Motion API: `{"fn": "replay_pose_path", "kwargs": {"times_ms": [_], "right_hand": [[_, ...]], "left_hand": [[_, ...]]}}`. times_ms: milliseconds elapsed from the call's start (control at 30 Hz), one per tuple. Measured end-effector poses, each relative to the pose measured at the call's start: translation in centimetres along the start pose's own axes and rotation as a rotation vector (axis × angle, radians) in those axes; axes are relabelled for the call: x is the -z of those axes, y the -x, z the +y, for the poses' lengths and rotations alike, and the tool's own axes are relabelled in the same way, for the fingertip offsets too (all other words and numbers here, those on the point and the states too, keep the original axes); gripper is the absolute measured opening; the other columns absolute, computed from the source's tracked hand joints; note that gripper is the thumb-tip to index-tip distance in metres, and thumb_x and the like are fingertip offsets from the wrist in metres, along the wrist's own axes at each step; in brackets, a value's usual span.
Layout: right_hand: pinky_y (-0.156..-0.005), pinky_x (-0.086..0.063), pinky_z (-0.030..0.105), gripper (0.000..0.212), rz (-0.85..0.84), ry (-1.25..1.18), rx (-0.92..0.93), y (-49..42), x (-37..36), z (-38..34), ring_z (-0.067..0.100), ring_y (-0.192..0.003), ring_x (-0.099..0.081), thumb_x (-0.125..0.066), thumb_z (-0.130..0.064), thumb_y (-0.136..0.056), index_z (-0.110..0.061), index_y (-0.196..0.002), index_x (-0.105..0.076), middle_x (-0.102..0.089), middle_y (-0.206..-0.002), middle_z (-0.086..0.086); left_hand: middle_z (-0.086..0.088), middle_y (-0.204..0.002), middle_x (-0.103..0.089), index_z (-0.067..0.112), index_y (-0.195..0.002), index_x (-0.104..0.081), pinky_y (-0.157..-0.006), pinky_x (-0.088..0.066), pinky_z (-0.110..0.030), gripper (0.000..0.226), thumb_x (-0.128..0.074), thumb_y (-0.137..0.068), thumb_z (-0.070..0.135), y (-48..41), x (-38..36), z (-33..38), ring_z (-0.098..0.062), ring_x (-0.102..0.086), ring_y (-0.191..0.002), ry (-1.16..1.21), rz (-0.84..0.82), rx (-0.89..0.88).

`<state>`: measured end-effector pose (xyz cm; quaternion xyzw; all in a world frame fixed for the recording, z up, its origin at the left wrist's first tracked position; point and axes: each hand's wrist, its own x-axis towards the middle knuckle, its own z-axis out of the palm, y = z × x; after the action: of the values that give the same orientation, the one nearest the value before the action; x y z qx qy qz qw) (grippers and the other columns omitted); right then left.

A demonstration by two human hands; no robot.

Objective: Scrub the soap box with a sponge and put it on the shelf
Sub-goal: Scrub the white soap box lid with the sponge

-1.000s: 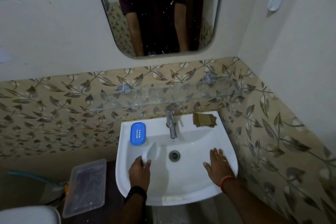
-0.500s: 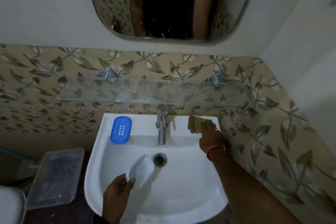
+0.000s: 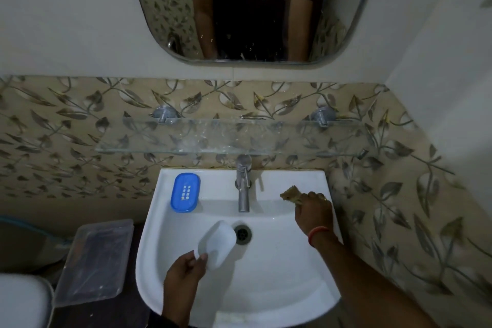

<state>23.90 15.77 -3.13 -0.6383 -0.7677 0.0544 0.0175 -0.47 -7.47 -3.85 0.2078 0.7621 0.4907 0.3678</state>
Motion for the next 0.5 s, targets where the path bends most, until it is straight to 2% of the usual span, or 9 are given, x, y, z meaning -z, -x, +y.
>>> {"fn": "replay_pose_path", "kwargs": {"times_ms": [67, 133, 200, 300, 367, 433, 500], "right_hand": [[-0.084, -0.05, 0.039, 0.02, 0.016, -0.172, -0.059, 1.7, -0.3, -0.1, 0.032, -0.092, -0.062, -0.06, -0.021, -0.085, -0.005, -0.095, -0.067, -0.067, -0.095, 0.015], [-0.08, -0.051, 0.038, 0.019, 0.044, -0.38, -0.138, 4.3, -0.5, -0.6, 0.036, -0.091, -0.064, -0.059, -0.014, -0.087, 0.002, -0.094, -0.065, -0.068, -0.095, 0.021], [-0.079, -0.054, 0.035, 0.017, 0.049, -0.579, -0.171, 7.1, -0.5, -1.3, 0.035, -0.092, -0.067, -0.058, -0.009, -0.089, 0.004, -0.097, -0.065, -0.071, -0.097, 0.02], [-0.087, -0.056, 0.041, 0.023, -0.056, -0.776, -0.132, 10.9, 0.6, -3.4, 0.03, -0.097, -0.067, -0.053, -0.01, -0.092, -0.004, -0.111, -0.062, -0.071, -0.104, 0.015], [-0.101, -0.049, 0.033, 0.035, -0.064, -0.853, -0.039, 12.9, 1.9, -5.5, 0.021, -0.113, -0.062, -0.051, -0.009, -0.093, -0.01, -0.128, -0.056, -0.066, -0.123, 0.008], [-0.104, -0.045, 0.025, 0.038, -0.028, -0.879, 0.063, 14.4, 3.3, -7.7, 0.01, -0.118, -0.058, -0.05, -0.011, -0.096, -0.018, -0.133, -0.054, -0.062, -0.129, -0.004], [-0.099, -0.049, 0.023, 0.032, 0.028, -0.84, 0.107, 15.3, 4.4, -9.5, 0.01, -0.112, -0.06, -0.05, -0.018, -0.097, -0.021, -0.129, -0.057, -0.065, -0.124, -0.005]], "left_hand": [[-0.021, -0.077, -0.072, 0.006, -0.09, -0.075, -0.077, -0.058, -0.035, 0.011, -0.077, -0.087, 0.017, 0.2, -0.4, 0.3, -0.028, -0.071, -0.08, 0.064, -0.031, 0.031], [-0.024, -0.086, -0.07, -0.002, -0.096, -0.071, -0.088, -0.058, -0.047, 0.019, -0.077, -0.086, 0.012, 0.3, -0.8, 0.3, -0.031, -0.07, -0.087, 0.173, -0.065, 0.092], [-0.027, -0.097, -0.072, -0.001, -0.099, -0.069, -0.091, -0.057, -0.05, 0.021, -0.078, -0.084, 0.01, 0.5, -1.0, 0.6, -0.035, -0.07, -0.095, 0.242, -0.078, 0.131], [-0.022, -0.098, -0.072, 0.003, -0.102, -0.061, -0.076, -0.062, -0.04, 0.022, -0.076, -0.086, 0.008, 1.4, -1.5, 1.6, -0.029, -0.071, -0.09, 0.332, -0.089, 0.145], [-0.02, -0.096, -0.07, 0.007, -0.099, -0.058, -0.065, -0.062, -0.034, 0.02, -0.073, -0.087, 0.004, 2.5, -1.7, 2.4, -0.024, -0.069, -0.083, 0.355, -0.148, 0.126], [-0.019, -0.093, -0.065, 0.013, -0.094, -0.058, -0.066, -0.061, -0.035, 0.02, -0.071, -0.081, 0.006, 3.9, -2.0, 3.4, -0.023, -0.067, -0.081, 0.345, -0.246, 0.079], [-0.019, -0.094, -0.064, 0.023, -0.088, -0.056, -0.07, -0.061, -0.037, 0.021, -0.065, -0.072, 0.014, 5.3, -2.2, 4.6, -0.026, -0.066, -0.083, 0.32, -0.348, 0.025]]}}
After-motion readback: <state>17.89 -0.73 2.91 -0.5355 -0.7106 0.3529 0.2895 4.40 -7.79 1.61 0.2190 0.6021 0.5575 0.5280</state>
